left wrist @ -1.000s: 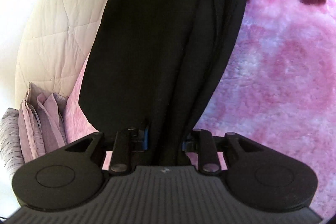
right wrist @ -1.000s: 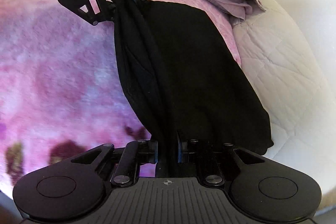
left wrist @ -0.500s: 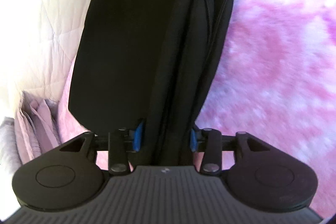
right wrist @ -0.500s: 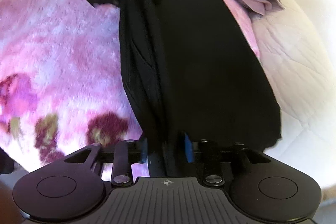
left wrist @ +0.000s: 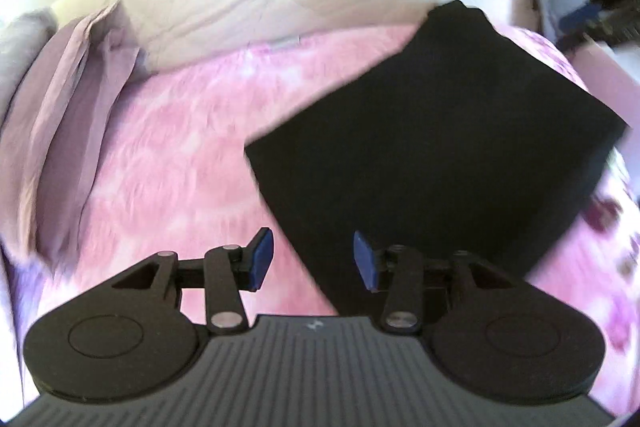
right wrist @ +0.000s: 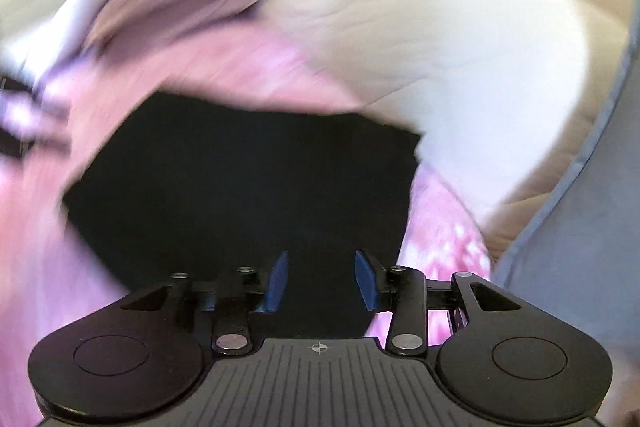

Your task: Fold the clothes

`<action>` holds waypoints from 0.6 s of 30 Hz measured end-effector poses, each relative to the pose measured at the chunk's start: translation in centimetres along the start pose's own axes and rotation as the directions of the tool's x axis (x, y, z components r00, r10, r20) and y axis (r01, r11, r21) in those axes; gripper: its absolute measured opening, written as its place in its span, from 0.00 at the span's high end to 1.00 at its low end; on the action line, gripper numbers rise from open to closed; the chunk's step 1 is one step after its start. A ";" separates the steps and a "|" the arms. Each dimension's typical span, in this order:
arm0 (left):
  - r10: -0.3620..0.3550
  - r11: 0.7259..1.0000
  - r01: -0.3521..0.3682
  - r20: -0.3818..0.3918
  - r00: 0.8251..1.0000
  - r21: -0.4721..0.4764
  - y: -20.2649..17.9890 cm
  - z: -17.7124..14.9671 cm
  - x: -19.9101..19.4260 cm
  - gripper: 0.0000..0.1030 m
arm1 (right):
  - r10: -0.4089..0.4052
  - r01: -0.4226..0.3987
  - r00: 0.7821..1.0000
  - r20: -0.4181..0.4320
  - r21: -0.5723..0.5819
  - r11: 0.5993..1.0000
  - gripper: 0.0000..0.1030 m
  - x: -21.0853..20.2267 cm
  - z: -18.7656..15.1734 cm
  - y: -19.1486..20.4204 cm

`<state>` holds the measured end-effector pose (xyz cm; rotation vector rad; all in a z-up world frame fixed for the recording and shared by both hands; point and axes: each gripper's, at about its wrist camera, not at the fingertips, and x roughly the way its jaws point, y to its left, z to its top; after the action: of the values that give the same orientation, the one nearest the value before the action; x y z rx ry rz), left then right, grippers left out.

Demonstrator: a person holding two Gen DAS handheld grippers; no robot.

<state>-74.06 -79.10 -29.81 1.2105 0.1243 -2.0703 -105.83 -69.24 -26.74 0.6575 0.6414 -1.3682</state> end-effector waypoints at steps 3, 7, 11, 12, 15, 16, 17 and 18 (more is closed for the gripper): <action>-0.015 1.000 0.015 0.000 1.000 0.016 0.4 3.0 4.2 0.63 | 0.007 -0.012 0.999 0.036 0.158 0.987 0.61 4.3 4.0 -3.4; -0.035 0.998 0.032 -0.058 0.998 -0.051 1.1 3.5 9.0 0.62 | 0.101 -0.067 0.992 -0.069 0.386 0.920 0.61 12.6 7.5 -7.3; -0.051 0.995 0.047 -0.050 0.997 -0.084 1.9 3.5 9.5 0.60 | 0.111 -0.094 0.993 -0.043 0.286 0.954 0.61 17.2 9.8 -7.3; -0.054 0.995 0.050 -0.052 0.997 -0.086 2.1 3.6 9.4 0.60 | 0.114 -0.099 0.993 -0.038 0.282 0.954 0.61 17.0 10.0 -7.3; -0.047 0.992 0.045 -0.022 0.999 -0.117 2.8 3.9 7.3 0.65 | 0.078 -0.091 0.996 0.051 0.315 0.945 0.61 12.6 8.5 -7.7; -0.052 0.989 0.053 0.012 0.999 -0.138 3.2 4.0 6.6 0.65 | 0.058 -0.084 0.994 0.088 0.325 0.942 0.61 10.7 7.7 -7.8; -0.064 0.985 0.067 0.025 0.998 -0.157 3.5 4.1 6.3 0.65 | 0.037 -0.078 0.991 0.125 0.336 0.939 0.61 8.9 6.8 -7.9; -0.074 0.981 0.077 0.023 0.997 -0.176 3.9 4.1 6.4 0.65 | 0.026 -0.069 0.991 0.129 0.348 0.935 0.61 7.9 5.9 -7.9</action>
<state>-76.52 -87.07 -31.54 1.0957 0.3439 -2.0848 -112.73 -79.51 -29.10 0.8608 0.2790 -1.4802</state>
